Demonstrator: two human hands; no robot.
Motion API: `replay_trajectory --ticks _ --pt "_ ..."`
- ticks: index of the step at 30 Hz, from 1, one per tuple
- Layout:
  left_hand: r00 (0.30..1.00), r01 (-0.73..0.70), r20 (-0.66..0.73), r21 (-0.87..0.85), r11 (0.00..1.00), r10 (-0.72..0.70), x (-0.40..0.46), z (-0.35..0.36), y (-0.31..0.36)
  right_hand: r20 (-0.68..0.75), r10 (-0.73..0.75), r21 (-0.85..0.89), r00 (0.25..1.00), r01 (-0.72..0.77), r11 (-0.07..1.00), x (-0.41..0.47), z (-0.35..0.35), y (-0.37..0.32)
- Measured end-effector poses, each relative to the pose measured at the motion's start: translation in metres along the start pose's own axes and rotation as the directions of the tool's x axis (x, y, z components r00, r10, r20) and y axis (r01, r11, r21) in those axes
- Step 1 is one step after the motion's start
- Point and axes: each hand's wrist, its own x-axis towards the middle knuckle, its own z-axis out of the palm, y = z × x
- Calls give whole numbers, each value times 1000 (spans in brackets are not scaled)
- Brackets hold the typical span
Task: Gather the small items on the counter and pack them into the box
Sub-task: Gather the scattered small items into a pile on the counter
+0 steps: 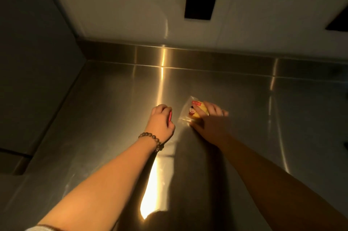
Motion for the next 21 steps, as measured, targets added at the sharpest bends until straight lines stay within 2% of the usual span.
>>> replay_trajectory --ticks 2,6,13,17,21 --pt "999 -38 21 -18 999 38 -13 12 15 -58 48 8 997 -47 999 -30 -1 10" --pt "985 -145 86 -61 988 150 -30 39 53 -83 137 32 987 -135 990 -78 -7 33" --pt "943 -276 162 -109 955 291 -58 80 130 3 370 -6 929 -370 929 -172 -19 84" --pt "926 -325 175 -85 942 335 -70 101 179 -47 475 51 879 -472 880 -227 -29 121" --pt "916 -371 140 -58 927 376 -81 130 250 -72 504 73 861 -499 863 -281 -60 176"
